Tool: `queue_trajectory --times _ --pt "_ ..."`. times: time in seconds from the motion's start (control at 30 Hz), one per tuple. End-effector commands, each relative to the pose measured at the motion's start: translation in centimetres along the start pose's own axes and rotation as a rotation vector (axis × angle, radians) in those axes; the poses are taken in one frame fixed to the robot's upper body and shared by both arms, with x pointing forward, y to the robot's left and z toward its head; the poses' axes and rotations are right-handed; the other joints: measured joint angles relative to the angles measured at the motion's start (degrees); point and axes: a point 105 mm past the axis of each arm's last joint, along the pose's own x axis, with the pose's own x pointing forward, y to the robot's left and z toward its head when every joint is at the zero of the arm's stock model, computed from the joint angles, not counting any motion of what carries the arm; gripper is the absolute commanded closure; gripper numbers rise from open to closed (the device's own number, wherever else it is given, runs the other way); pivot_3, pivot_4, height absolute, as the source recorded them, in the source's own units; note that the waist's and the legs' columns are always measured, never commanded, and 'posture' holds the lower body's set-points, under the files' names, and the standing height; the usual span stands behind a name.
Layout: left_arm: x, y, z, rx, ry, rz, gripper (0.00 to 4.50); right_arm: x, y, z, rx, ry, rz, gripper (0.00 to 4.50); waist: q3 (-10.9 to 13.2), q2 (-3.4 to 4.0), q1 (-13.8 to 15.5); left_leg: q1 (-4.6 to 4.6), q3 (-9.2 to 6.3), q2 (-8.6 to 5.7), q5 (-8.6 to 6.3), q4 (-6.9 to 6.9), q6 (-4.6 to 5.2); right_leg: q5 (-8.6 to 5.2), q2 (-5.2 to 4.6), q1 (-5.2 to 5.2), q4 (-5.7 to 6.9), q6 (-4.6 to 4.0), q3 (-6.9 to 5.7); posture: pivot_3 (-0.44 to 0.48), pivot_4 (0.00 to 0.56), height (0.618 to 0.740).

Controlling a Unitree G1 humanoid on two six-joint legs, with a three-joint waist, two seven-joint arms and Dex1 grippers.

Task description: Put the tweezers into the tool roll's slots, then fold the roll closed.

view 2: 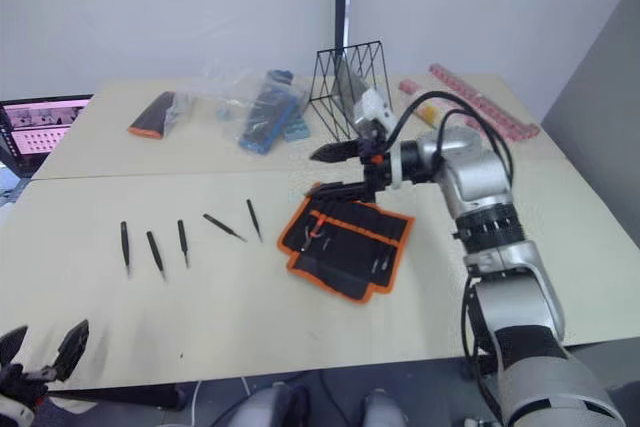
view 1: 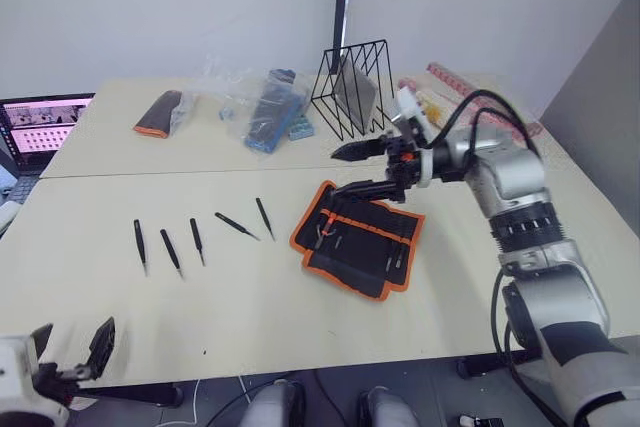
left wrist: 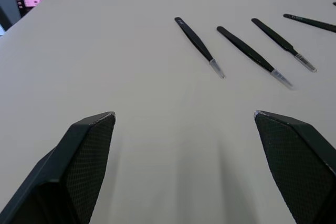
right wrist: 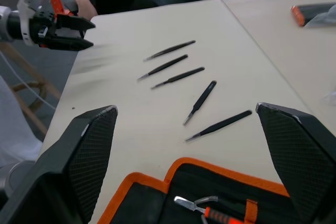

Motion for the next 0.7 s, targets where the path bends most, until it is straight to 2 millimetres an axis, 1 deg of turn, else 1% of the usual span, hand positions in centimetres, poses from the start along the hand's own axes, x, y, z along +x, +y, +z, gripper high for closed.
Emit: queue_trajectory --times 0.03,0.1,0.2,0.3,0.37,0.47,0.6,0.7 --pt "-0.7 -1.3 1.1 0.003 -0.068 0.023 0.0 0.1 -0.1 1.0 -0.062 0.006 0.03 0.02 0.0 0.0 0.2 0.0 0.0 0.0 0.0 0.01 0.0 0.01 0.01 0.0 0.0 -0.02 0.01 0.0 0.15 0.704" --pt "-0.8 -1.9 0.8 -0.014 -0.071 0.031 0.0 0.2 -0.1 0.9 -0.063 0.012 0.044 0.02 0.0 -0.01 0.2 0.0 0.04 -0.01 0.0 0.03 0.0 0.03 0.0 0.0 -0.01 0.01 0.04 0.0 0.15 0.704" --pt "0.3 -2.1 0.2 -0.036 -0.062 0.071 0.0 0.1 -0.2 0.6 -0.059 0.034 0.048 0.02 0.0 -0.02 0.2 0.0 0.06 0.01 0.0 0.04 0.01 0.04 0.04 -0.01 0.0 0.02 0.03 0.0 0.15 0.704" --pt "2.1 -2.1 0.2 -0.055 -0.066 0.117 0.0 -0.2 -0.6 0.1 -0.065 0.061 0.016 0.02 0.0 -0.02 0.4 0.0 0.06 0.04 0.01 0.08 0.01 0.04 0.07 -0.03 0.07 0.02 0.0 0.0 0.15 0.704" --pt "3.6 -2.1 0.2 -0.031 -0.055 0.142 0.0 -0.6 -0.6 0.0 -0.066 0.065 0.004 0.02 0.0 -0.02 0.4 0.0 0.06 0.06 0.01 0.18 0.02 0.04 0.1 -0.04 0.16 0.02 -0.02 0.0 0.15 0.704" --pt "5.9 -2.5 -0.3 0.013 0.001 0.123 0.0 -1.1 -0.6 0.1 -0.047 0.058 -0.02 0.02 0.0 -0.02 0.5 -0.01 0.06 0.05 0.01 0.29 0.03 0.06 0.13 -0.05 0.29 0.04 -0.05 0.0 0.15 0.704" --pt "8.2 -2.0 0.2 -0.057 -0.005 0.139 0.0 -2.3 -0.5 -0.8 -0.045 0.104 -0.065 0.02 0.0 -0.03 0.7 -0.01 0.06 0.08 -0.05 0.44 0.13 0.18 0.18 -0.06 0.38 0.07 -0.09 0.0 0.15 0.704" --pt "10.1 -2.0 0.9 -0.091 -0.017 0.139 0.0 -3.1 -0.2 -0.6 -0.044 0.092 -0.096 0.02 0.0 -0.04 0.8 -0.02 0.06 0.07 -0.07 0.53 0.15 0.21 0.17 -0.05 0.39 0.11 -0.11 0.0 0.15 0.704"
